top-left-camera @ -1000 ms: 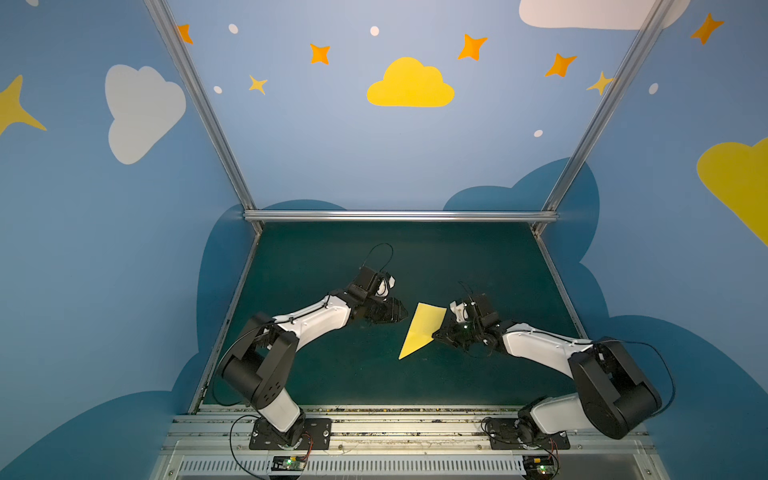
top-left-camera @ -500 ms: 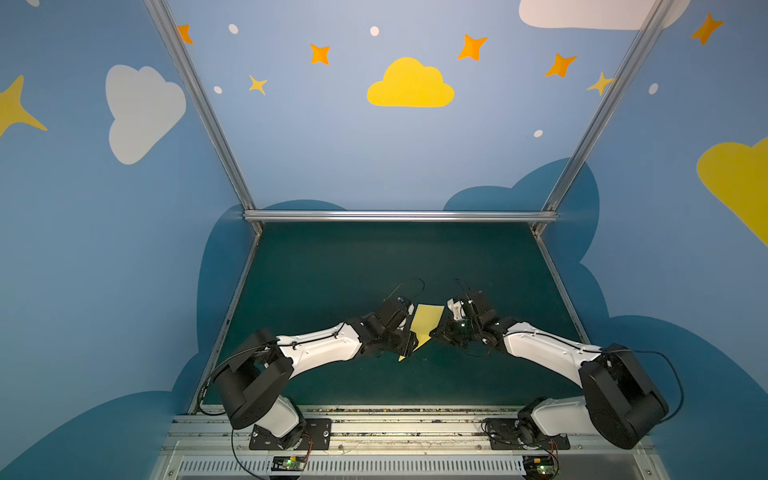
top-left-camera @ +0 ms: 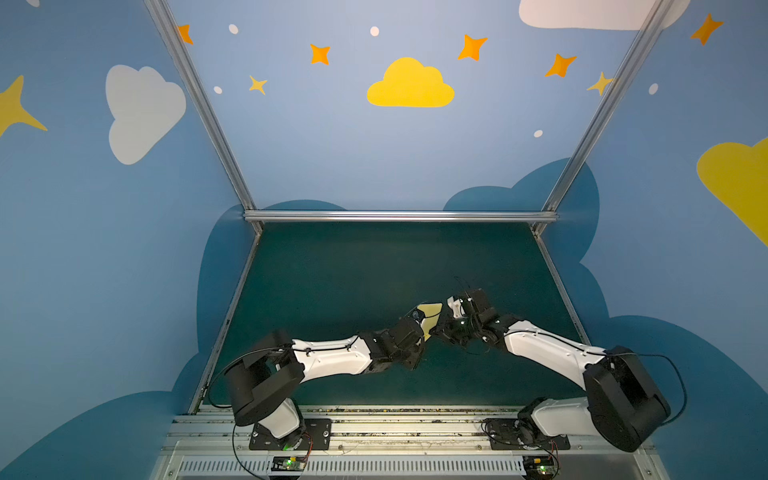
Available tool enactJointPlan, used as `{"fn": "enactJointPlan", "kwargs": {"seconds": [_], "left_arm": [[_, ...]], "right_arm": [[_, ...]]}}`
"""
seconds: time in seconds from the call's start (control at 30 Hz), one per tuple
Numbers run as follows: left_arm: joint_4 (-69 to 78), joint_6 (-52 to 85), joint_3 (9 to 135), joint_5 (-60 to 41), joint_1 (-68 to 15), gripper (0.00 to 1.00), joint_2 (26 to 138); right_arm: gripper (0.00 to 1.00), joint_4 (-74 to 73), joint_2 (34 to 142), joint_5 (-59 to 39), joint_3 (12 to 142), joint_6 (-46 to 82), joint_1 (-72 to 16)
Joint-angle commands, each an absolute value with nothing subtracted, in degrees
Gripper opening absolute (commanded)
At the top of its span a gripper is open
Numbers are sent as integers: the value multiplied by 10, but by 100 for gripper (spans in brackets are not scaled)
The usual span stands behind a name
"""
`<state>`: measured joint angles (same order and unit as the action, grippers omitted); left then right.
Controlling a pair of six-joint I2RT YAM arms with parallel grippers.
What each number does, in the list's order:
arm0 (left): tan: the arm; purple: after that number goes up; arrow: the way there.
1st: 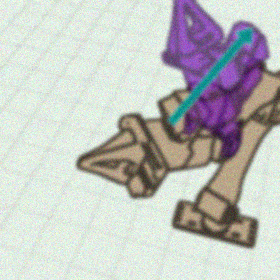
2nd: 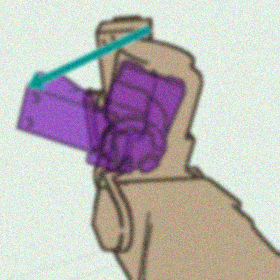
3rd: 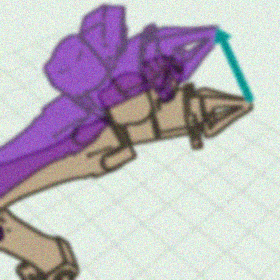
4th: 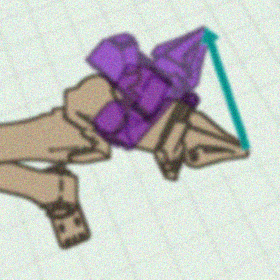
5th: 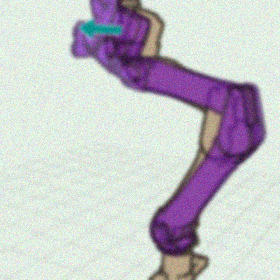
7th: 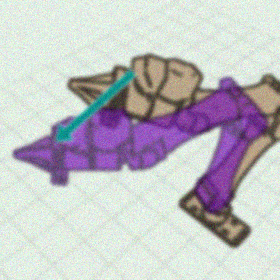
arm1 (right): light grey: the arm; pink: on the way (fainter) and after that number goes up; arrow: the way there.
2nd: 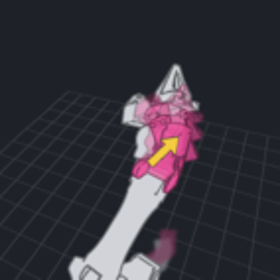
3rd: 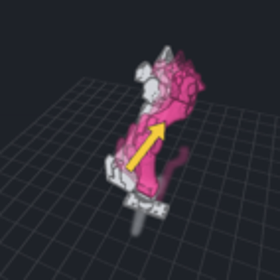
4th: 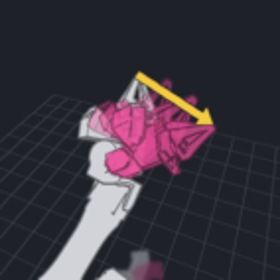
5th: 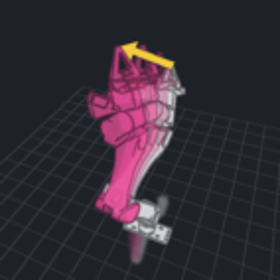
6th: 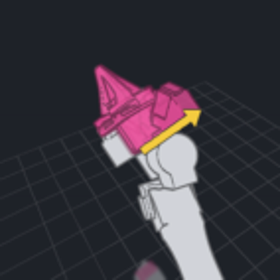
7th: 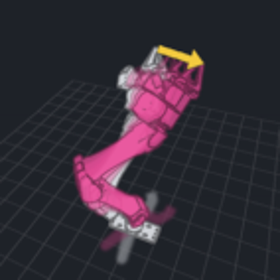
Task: Fold a paper plane with a square sheet of paper (fold left side to right side)
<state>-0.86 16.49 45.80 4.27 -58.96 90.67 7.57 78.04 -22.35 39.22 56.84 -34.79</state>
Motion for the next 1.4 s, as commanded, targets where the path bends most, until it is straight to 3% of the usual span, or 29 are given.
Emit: {"fn": "enactJointPlan", "kwargs": {"seconds": [0.0, 0.7, 1.13, 1.37], "left_arm": [[12, 155, 450, 70, -596, 59, 914], [25, 147, 475, 111, -602, 54, 952], [22, 140, 481, 109, -602, 29, 964], [22, 140, 479, 113, -602, 38, 968]], "right_arm": [[0, 86, 770, -220, 405, 571, -352], [0, 76, 786, -228, 404, 577, -358], [0, 70, 796, -232, 408, 578, -359], [0, 75, 793, -230, 412, 578, -359]]}}
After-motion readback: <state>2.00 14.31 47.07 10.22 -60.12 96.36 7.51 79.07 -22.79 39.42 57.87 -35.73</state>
